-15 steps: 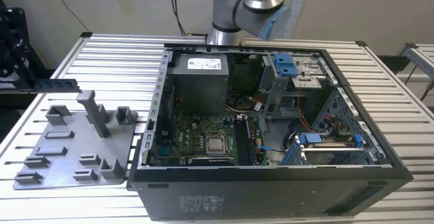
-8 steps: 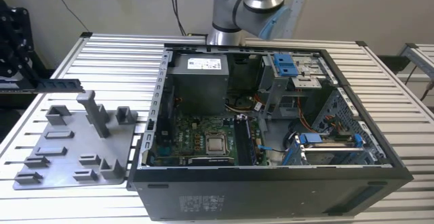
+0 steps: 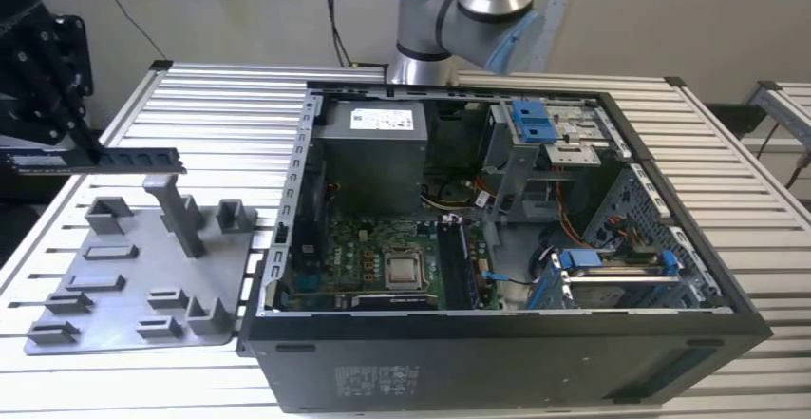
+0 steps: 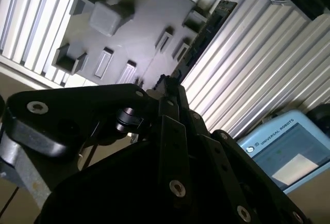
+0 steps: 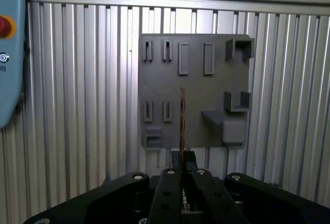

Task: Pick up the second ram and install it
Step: 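Pick up the second ram and move it above second insertion slot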

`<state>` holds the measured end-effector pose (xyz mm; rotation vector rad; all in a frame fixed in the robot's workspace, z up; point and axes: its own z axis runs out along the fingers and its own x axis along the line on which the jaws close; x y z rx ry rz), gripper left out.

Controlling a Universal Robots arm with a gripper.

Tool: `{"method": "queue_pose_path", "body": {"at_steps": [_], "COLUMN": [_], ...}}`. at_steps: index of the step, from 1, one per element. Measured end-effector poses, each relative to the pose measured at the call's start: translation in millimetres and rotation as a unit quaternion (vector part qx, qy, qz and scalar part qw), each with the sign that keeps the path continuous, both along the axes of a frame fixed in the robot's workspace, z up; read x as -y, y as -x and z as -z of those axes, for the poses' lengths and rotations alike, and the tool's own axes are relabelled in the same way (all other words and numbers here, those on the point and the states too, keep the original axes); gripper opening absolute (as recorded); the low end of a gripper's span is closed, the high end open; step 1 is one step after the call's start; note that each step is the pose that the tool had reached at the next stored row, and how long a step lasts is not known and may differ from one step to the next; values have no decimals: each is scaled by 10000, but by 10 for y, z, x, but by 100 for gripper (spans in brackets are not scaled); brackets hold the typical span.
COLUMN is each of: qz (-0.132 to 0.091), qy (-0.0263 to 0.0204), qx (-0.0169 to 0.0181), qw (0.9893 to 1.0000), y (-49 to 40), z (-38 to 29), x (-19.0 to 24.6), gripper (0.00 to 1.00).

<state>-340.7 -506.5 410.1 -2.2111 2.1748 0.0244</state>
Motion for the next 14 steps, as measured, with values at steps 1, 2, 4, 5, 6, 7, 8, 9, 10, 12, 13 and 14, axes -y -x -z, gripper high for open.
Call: {"method": "queue_pose_path", "body": {"at_steps": [1, 2, 4, 5, 6, 7, 8, 9, 10, 12, 13, 14], "qz": [0, 0, 0, 0, 0, 0, 0, 0, 0, 0, 0, 0], "qy": [0, 0, 1, 0, 0, 1, 0, 0, 1, 0, 0, 0], "qx": [0, 0, -1, -1, -3, -7, -9, -13, -17, -19, -19, -20], "qw": [10000, 10000, 10000, 10000, 10000, 10000, 10000, 10000, 10000, 10000, 10000, 10000], "y": [-39, -73, -140, -179, -218, -254, -288, -323, -355, -407, -431, -454], "z": [0, 0, 0, 0, 0, 0, 1, 0, 0, 0, 0, 0], "x": [0, 0, 0, 0, 0, 0, -1, -1, -1, -1, -2, -1], "gripper": [14, 14, 14, 14, 14, 14, 14, 14, 14, 14, 14, 14]}}
